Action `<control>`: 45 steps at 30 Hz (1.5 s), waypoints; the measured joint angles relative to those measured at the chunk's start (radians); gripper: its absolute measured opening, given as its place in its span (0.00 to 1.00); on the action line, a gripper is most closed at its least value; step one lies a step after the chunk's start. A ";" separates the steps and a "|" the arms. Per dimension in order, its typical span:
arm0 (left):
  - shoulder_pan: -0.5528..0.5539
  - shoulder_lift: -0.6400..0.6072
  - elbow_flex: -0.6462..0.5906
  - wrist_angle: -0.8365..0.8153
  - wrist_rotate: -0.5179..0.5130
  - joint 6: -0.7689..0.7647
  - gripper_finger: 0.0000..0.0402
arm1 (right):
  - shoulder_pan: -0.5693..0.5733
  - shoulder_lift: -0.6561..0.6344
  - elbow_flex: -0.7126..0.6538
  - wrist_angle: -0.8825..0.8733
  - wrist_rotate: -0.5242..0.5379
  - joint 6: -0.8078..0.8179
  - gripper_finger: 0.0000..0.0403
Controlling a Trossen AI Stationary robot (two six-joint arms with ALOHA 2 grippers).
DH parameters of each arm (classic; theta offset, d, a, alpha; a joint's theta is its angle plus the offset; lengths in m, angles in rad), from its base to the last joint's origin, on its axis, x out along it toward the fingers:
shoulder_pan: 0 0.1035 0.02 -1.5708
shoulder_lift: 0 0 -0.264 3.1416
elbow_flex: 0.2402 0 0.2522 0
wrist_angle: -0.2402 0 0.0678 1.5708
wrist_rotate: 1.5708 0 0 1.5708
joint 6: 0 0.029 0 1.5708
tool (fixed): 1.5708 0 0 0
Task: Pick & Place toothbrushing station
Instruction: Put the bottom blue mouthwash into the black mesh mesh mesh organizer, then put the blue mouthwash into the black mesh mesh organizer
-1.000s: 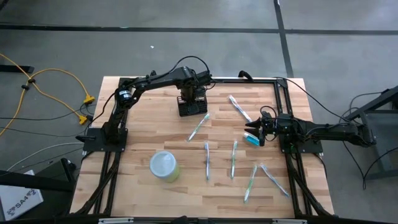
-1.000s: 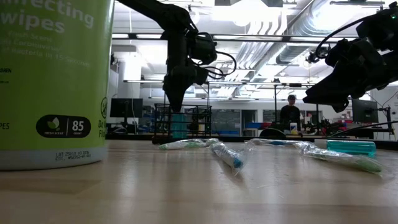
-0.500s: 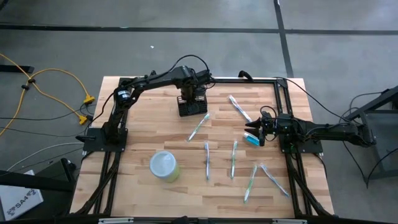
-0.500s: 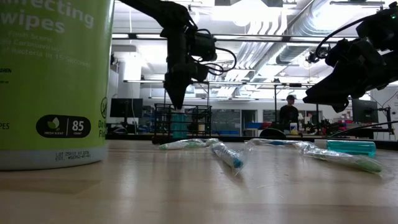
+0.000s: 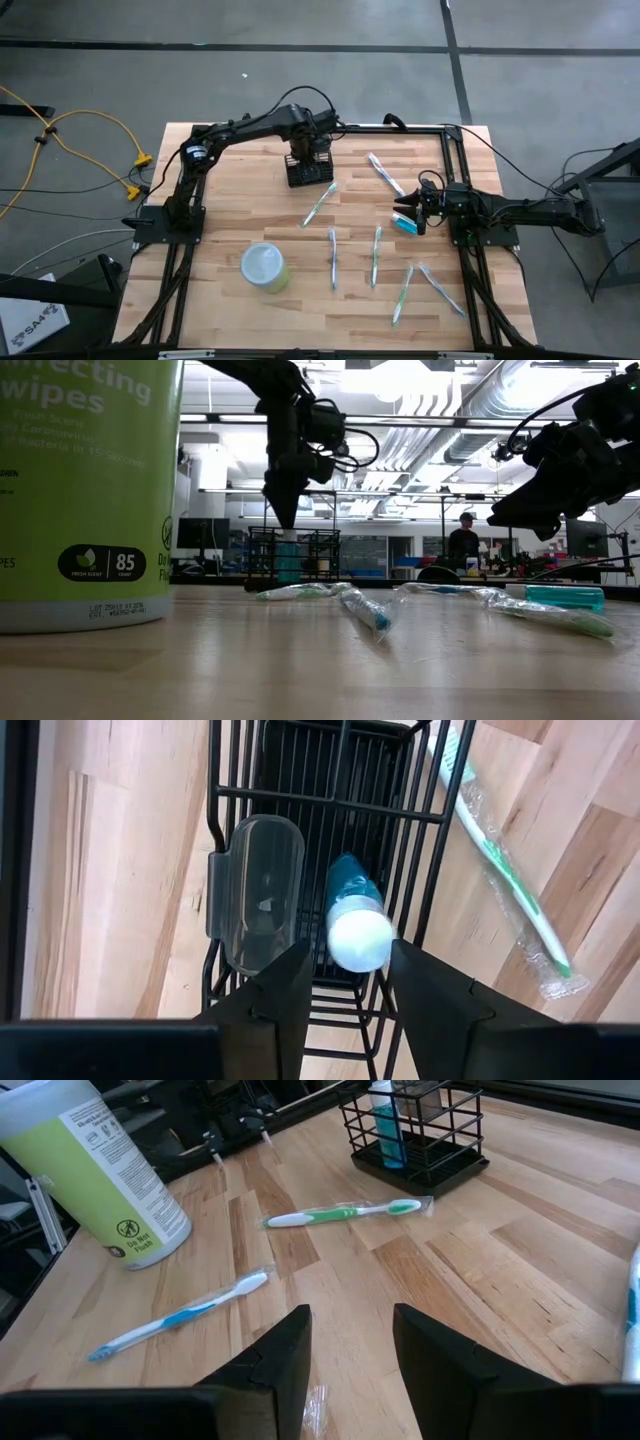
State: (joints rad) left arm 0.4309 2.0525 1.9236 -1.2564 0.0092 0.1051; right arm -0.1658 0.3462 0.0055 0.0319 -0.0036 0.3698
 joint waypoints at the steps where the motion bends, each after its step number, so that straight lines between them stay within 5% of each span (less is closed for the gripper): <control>1: 0.000 -0.002 0.000 0.000 0.000 0.000 0.33 | 0.000 0.000 0.000 0.000 0.000 0.000 0.33; 31: -0.001 -0.077 0.000 0.107 0.185 0.053 0.33 | 0.000 0.000 0.000 -0.001 0.000 0.000 0.33; 45: -0.007 -0.126 0.000 0.107 0.172 0.098 0.33 | 0.000 0.000 0.000 -0.001 0.000 0.000 0.33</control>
State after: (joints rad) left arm 0.4242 1.9266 1.9236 -1.1495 0.1817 0.2030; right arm -0.1658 0.3462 0.0059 0.0313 -0.0032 0.3697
